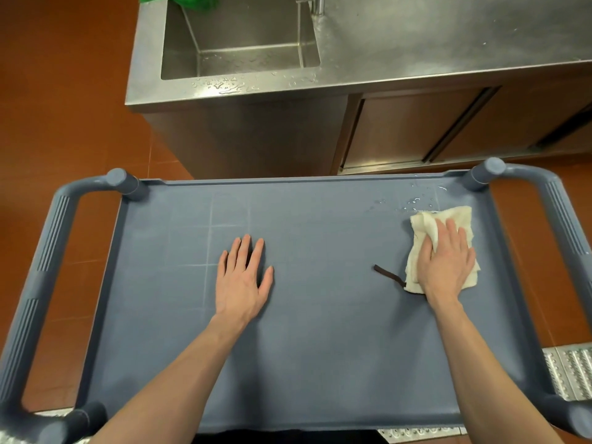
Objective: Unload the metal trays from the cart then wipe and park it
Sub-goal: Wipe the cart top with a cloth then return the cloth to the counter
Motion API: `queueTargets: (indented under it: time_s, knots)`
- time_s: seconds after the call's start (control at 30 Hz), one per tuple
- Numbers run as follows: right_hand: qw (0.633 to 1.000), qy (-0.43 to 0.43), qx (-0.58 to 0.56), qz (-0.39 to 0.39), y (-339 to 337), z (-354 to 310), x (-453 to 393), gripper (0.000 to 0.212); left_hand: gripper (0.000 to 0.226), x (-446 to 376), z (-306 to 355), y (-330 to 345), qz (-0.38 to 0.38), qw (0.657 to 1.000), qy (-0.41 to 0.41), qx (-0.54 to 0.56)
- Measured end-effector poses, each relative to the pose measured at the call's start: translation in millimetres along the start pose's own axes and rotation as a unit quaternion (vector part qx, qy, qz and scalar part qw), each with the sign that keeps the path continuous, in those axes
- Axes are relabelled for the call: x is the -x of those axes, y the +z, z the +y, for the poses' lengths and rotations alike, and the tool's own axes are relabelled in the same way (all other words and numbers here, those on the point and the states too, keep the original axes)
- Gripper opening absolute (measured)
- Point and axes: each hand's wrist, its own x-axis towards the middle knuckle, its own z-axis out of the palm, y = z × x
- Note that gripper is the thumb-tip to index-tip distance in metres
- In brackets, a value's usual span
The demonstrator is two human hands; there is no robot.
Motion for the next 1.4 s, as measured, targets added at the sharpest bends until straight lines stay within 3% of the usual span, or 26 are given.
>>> queueTargets:
  time_s: [0.17, 0.47, 0.6, 0.73, 0.9, 1.2, 1.4]
  knots:
    - [1.000, 0.000, -0.013, -0.002, -1.1, -4.6, 1.8, 0.045, 0.065, -8.2, 31.6, 0.7, 0.026, 0.999, -0.046, 0.010]
    - [0.994, -0.060, -0.082, -0.035, 11.6, -37.0, 17.9, 0.046, 0.054, -47.3, 128.0, 20.7, 0.020, 0.993, 0.120, 0.009]
    - [0.986, -0.135, -0.068, -0.065, 22.2, -52.5, 30.8, 0.046, 0.050, -51.9, 152.2, 32.6, 0.028, 0.992, 0.119, 0.016]
    - [0.984, -0.158, -0.063, -0.046, 24.8, -48.1, 24.7, 0.047, 0.055, -51.4, 144.2, 41.0, 0.039, 0.993, 0.110, 0.015]
    - [0.988, -0.139, -0.057, -0.039, 20.4, -37.7, 11.6, 0.051, 0.061, -53.2, 136.7, 41.7, 0.012, 0.993, 0.117, 0.003]
    - [0.998, -0.017, -0.057, 0.000, -10.1, 23.3, -44.0, 0.055, 0.061, -52.0, 133.5, 40.6, 0.007, 0.993, 0.121, 0.012]
    - [0.998, -0.031, -0.047, 0.018, -5.4, 19.6, -57.3, 0.043, 0.060, -54.5, 134.9, 38.0, -0.002, 0.993, 0.120, 0.014]
